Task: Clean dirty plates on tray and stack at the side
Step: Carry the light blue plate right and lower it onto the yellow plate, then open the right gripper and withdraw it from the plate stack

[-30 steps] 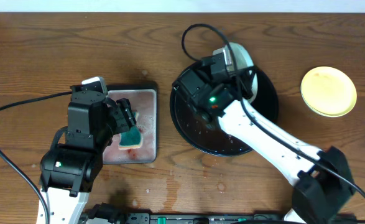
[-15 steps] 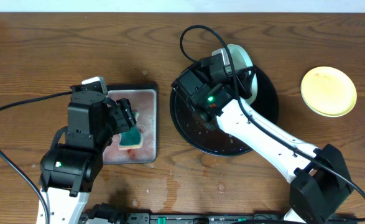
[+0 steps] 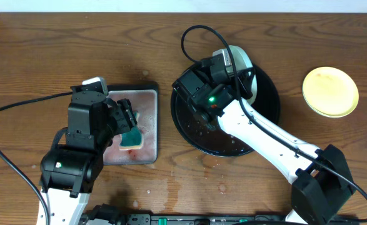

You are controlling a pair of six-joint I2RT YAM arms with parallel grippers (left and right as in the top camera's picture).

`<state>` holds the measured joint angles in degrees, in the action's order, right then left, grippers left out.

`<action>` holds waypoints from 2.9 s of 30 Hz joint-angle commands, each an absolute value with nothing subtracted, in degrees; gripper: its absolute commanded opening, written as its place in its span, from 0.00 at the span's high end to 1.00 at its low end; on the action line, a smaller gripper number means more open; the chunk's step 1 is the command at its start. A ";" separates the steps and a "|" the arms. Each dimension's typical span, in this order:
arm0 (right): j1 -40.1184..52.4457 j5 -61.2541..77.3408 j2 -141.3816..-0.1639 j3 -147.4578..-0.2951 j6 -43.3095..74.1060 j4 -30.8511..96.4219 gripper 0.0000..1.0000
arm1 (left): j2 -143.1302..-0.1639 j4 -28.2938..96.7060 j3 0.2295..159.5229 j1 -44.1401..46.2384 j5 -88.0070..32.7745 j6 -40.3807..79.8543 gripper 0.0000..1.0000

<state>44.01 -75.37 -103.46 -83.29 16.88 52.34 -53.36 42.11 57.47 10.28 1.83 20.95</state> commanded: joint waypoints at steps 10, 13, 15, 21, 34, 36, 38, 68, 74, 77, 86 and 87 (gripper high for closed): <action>42.92 -70.87 -103.28 -83.66 18.02 52.14 0.99 | -53.36 42.33 58.74 10.13 1.93 20.38 0.26; 40.21 -64.07 -103.22 -83.66 23.16 53.84 0.99 | -53.36 42.52 58.74 10.13 1.91 20.38 0.26; 37.65 -59.88 -102.83 -83.66 28.10 55.96 0.99 | -53.36 42.74 58.74 10.13 1.91 20.38 0.26; 26.52 -39.48 -100.57 -83.68 30.00 55.92 0.99 | -53.36 42.76 58.74 10.13 1.93 20.38 0.26; -2.50 6.31 -97.47 -83.68 19.11 51.90 0.99 | -53.36 42.81 58.74 10.13 1.91 20.38 0.26; -7.84 6.26 -97.49 -83.66 17.06 53.36 0.99 | -53.36 42.78 58.74 10.13 1.93 20.38 0.26; -11.92 6.28 -97.49 -83.61 15.49 53.89 0.99 | -53.36 42.78 58.74 10.13 1.91 20.38 0.26; -37.60 7.33 -97.62 -60.18 21.04 15.77 0.99 | -53.39 42.72 58.74 10.15 1.91 20.40 0.26; -35.92 7.51 -98.48 -58.54 21.28 12.34 0.99 | -53.47 42.72 58.74 10.15 1.91 20.43 0.26; -35.14 7.57 -98.89 -58.54 22.31 12.14 0.60 | -53.47 42.74 58.74 10.15 1.91 20.43 0.26; -34.81 14.39 -93.89 -59.31 22.70 16.27 0.30 | -53.47 42.81 58.74 10.15 1.89 20.40 0.25; -34.76 16.19 -91.88 -59.31 22.68 17.23 0.31 | -53.47 42.85 58.74 10.15 1.89 20.40 0.25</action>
<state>-35.11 10.83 -98.02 -58.65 22.20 16.05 -53.36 42.70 57.47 10.28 1.83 20.95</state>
